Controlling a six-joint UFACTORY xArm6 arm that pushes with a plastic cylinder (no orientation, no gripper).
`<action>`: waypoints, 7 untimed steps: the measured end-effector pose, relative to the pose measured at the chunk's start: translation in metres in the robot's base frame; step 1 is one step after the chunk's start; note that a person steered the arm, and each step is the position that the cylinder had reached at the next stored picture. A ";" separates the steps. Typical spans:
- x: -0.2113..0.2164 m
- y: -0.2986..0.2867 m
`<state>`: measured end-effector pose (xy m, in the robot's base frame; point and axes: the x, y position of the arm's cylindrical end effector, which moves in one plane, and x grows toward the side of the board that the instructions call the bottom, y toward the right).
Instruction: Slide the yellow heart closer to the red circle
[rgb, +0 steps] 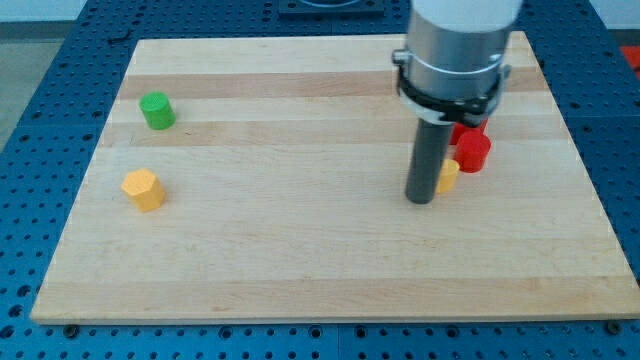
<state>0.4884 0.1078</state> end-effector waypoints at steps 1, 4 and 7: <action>0.003 -0.001; -0.040 -0.015; 0.003 0.017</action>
